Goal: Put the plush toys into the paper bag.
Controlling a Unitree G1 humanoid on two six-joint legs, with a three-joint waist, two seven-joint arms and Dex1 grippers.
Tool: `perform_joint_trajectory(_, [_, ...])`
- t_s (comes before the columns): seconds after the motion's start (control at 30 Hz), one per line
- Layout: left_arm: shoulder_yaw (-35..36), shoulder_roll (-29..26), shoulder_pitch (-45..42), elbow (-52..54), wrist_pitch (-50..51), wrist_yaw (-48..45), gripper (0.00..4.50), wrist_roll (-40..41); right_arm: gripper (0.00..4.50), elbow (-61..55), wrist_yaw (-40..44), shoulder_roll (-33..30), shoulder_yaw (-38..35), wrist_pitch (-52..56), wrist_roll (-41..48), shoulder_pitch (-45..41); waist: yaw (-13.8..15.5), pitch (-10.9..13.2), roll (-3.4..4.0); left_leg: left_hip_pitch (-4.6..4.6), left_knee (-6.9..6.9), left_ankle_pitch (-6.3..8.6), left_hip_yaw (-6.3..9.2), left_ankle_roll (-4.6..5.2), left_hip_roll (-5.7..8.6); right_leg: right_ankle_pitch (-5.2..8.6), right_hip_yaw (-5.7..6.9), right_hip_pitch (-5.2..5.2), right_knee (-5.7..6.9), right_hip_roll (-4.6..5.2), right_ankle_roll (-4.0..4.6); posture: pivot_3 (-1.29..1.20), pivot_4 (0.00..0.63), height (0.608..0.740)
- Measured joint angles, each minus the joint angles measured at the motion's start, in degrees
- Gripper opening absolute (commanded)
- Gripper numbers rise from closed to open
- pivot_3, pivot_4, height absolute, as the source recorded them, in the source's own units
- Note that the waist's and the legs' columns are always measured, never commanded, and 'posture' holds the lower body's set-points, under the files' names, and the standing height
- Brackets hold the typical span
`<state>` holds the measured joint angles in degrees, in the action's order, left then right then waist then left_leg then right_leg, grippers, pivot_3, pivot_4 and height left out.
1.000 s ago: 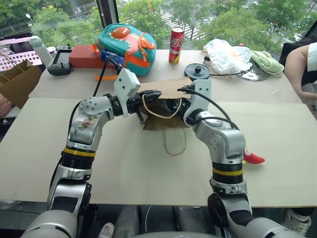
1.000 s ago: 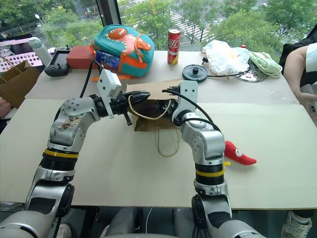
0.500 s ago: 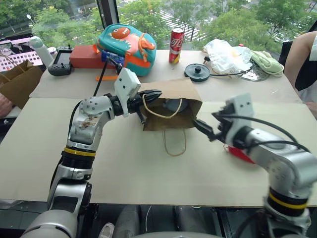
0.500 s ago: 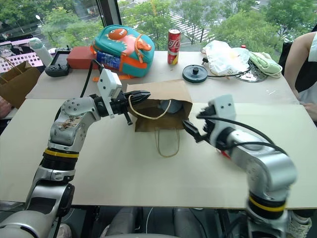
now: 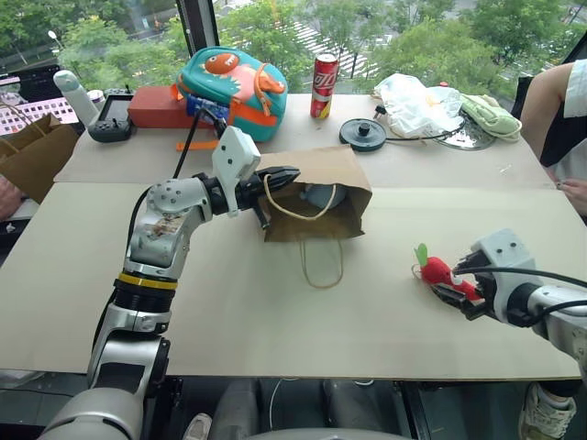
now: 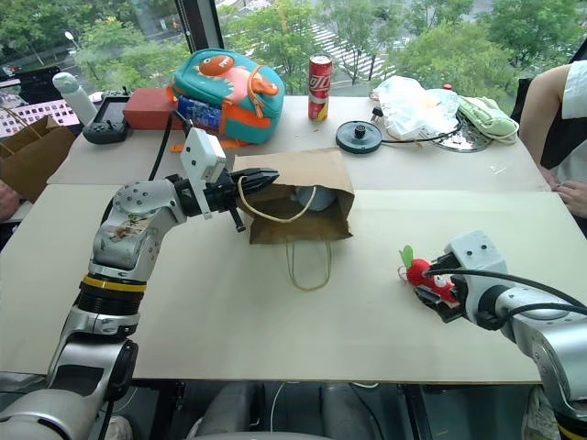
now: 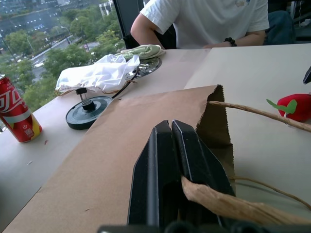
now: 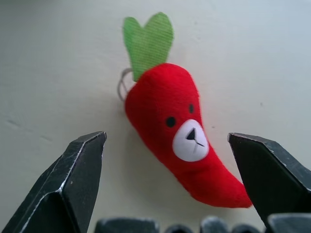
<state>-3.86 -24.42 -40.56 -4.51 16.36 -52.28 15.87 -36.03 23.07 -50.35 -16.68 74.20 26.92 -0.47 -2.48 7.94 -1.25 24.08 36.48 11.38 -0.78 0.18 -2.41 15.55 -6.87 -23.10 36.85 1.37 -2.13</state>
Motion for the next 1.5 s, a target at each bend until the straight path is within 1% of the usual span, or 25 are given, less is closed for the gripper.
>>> perform_joint_trajectory(0.2, [0.0, 0.0, 0.0, 0.0, 0.0, 0.0, 0.0, 0.0, 4.47, 3.7, -1.7, 2.3, 3.8, -1.2, -2.3, -0.9, 0.2, 0.0, 0.0, 0.05, 0.0, 0.0, 0.01, 0.0, 0.03, -0.03, 0.0, 0.0, -0.03, 0.02, 0.04, 0.0, 0.15, 0.733])
perform_joint_trajectory(0.27, [0.0, 0.0, 0.0, 0.0, 0.0, 0.0, 0.0, 0.0, 3.96, 4.2, -1.8, 2.7, 4.6, -1.7, -3.1, -0.9, 0.3, 0.0, 0.0, 0.06, 0.01, 0.0, 0.02, 0.0, 0.05, -0.03, 0.0, 0.01, -0.04, 0.03, 0.05, 0.0, 0.15, 0.733])
perform_joint_trajectory(0.3, [0.0, -0.1, 0.0, 0.0, 0.0, 0.0, 0.0, 0.0, 3.82, 4.4, -1.8, 2.9, 4.6, -1.9, -3.1, -0.9, 0.3, 0.0, 0.0, 0.05, 0.02, 0.0, 0.03, 0.0, 0.04, -0.03, 0.0, 0.02, -0.04, 0.03, 0.04, 0.0, 0.15, 0.733])
perform_joint_trajectory(0.37, [0.0, -0.1, 0.0, 0.0, 0.0, 0.0, 0.0, 0.0, 3.23, 4.7, -1.8, 3.4, 4.7, -2.6, -3.3, -0.9, 0.3, 0.0, 0.0, 0.05, 0.04, 0.0, 0.03, 0.0, 0.05, -0.02, 0.0, 0.02, -0.02, 0.03, 0.03, 0.0, 0.15, 0.733])
perform_joint_trajectory(0.47, [0.0, -0.1, 0.0, 0.0, 0.0, 0.1, 0.0, 0.0, 2.15, 5.2, -1.8, 3.5, 4.8, -2.9, -3.8, -0.8, 0.3, 0.0, 0.0, 0.05, 0.06, 0.0, 0.03, 0.0, 0.05, -0.02, 0.0, 0.03, 0.0, 0.03, 0.03, 0.0, 0.15, 0.733])
perform_joint_trajectory(0.5, [0.0, -0.1, 0.0, 0.0, 0.0, 0.1, 0.0, 0.0, 1.9, 5.2, -1.8, 3.5, 4.9, -2.9, -3.8, -0.8, 0.3, 0.0, 0.0, 0.05, 0.06, 0.0, 0.03, 0.0, 0.05, -0.02, 0.0, 0.03, 0.0, 0.03, 0.03, 0.0, 0.15, 0.733])
perform_joint_trajectory(0.6, [0.0, -0.1, 0.0, 0.0, 0.0, 0.2, 0.0, 0.0, 0.79, 5.5, -1.8, 3.5, 4.9, -3.2, -4.0, -0.8, 0.3, 0.0, 0.0, 0.05, 0.06, 0.0, 0.03, 0.0, 0.04, -0.02, 0.0, 0.03, -0.01, 0.03, 0.04, 0.0, 0.15, 0.733])
perform_joint_trajectory(0.63, [0.0, -0.1, 0.0, 0.0, 0.0, 0.2, 0.0, 0.0, 0.6, 5.5, -1.7, 3.5, 4.9, -3.3, -4.1, -0.8, 0.3, 0.0, 0.0, 0.05, 0.06, 0.0, 0.04, 0.0, 0.04, -0.02, 0.0, 0.03, -0.01, 0.02, 0.04, 0.0, 0.15, 0.733])
perform_joint_trajectory(0.67, [0.0, -0.1, 0.0, 0.0, 0.0, 0.3, 0.0, 0.0, 0.21, 5.5, -1.7, 3.5, 4.9, -3.5, -4.2, -0.8, 0.3, 0.0, 0.0, 0.05, 0.06, 0.0, 0.04, 0.0, 0.04, -0.02, 0.0, 0.03, 0.0, 0.02, 0.04, 0.0, 0.15, 0.733])
perform_joint_trajectory(0.8, [0.0, -0.1, 0.0, 0.0, 0.0, 0.4, 0.0, 0.0, 0.21, 5.5, -1.7, 3.5, 4.8, -3.9, -4.5, -0.8, 0.3, 0.0, 0.0, 0.04, 0.06, 0.0, 0.04, 0.0, 0.04, -0.02, 0.01, 0.04, 0.0, 0.02, 0.03, 0.0, 0.15, 0.733])
perform_joint_trajectory(0.93, [0.0, -0.1, 0.0, 0.0, 0.0, 0.4, 0.0, 0.0, 0.21, 3.7, 0.0, 5.9, 1.6, -4.7, -2.6, -1.7, 0.2, 0.0, 0.01, 0.04, 0.07, 0.0, 0.04, 0.0, 0.05, -0.02, 0.0, 0.02, 0.03, 0.02, 0.04, 0.0, 0.15, 0.733])
perform_joint_trajectory(1.07, [0.0, -0.2, 0.0, 0.0, 0.0, 0.4, 0.0, 0.0, 0.21, -3.7, 3.7, 7.1, -5.0, -4.9, 3.9, -4.7, 0.3, 0.0, 0.01, 0.05, 0.07, 0.0, 0.1, 0.0, 0.04, -0.02, 0.03, 0.05, 0.03, 0.0, 0.04, 0.0, 0.15, 0.733])
perform_joint_trajectory(1.17, [0.0, -0.2, 0.0, 0.0, 0.0, 0.4, 0.0, 0.0, 0.21, -8.7, 5.8, 8.3, -6.2, -3.4, 9.5, -5.8, 0.3, 0.0, 0.01, 0.05, 0.07, 0.0, 0.13, 0.0, 0.04, -0.03, 0.04, 0.07, 0.02, -0.01, 0.05, 0.0, 0.15, 0.733])
perform_joint_trajectory(1.23, [0.0, -0.2, 0.0, 0.0, 0.0, 0.4, 0.0, 0.0, 0.21, -11.5, 6.0, 10.4, -4.2, -1.7, 13.3, -7.1, 0.3, 0.0, 0.01, 0.06, 0.07, 0.0, 0.13, 0.0, 0.05, -0.04, 0.02, 0.06, 0.03, 0.0, 0.06, 0.0, 0.15, 0.733])
perform_joint_trajectory(1.3, [0.0, -0.2, 0.0, 0.0, 0.0, 0.4, 0.0, 0.0, 0.21, -12.6, 4.5, 12.0, -1.2, -0.5, 14.8, -9.1, 0.2, 0.0, 0.01, 0.05, 0.09, 0.0, 0.13, 0.0, 0.05, -0.04, 0.02, 0.07, 0.05, 0.0, 0.07, 0.0, 0.15, 0.733])
perform_joint_trajectory(1.37, [0.0, -0.1, 0.0, 0.0, 0.0, 0.4, 0.0, 0.0, 0.21, -12.7, 2.4, 13.8, 2.1, 0.2, 14.8, -11.0, 0.1, 0.0, 0.01, 0.04, 0.09, 0.0, 0.13, 0.0, 0.05, -0.04, 0.02, 0.06, 0.08, 0.0, 0.06, 0.0, 0.15, 0.733])
perform_joint_trajectory(1.43, [0.1, -0.2, 0.0, 0.0, 0.0, 0.3, 0.0, 0.0, 0.21, -11.7, -1.0, 16.8, 7.3, 0.8, 13.9, -14.3, 0.0, 0.0, 0.01, 0.04, 0.09, 0.0, 0.13, 0.0, 0.05, -0.04, 0.01, 0.02, 0.11, 0.0, 0.07, 0.0, 0.15, 0.733])
perform_joint_trajectory(1.5, [0.1, -0.2, -0.1, 0.0, 0.0, 0.3, 0.0, 0.0, 0.21, -9.8, -3.3, 18.7, 10.4, 1.0, 12.9, -16.9, 0.0, 0.0, 0.01, 0.05, 0.09, 0.0, 0.13, 0.0, 0.05, -0.04, 0.02, 0.01, 0.12, 0.0, 0.07, 0.0, 0.15, 0.733])
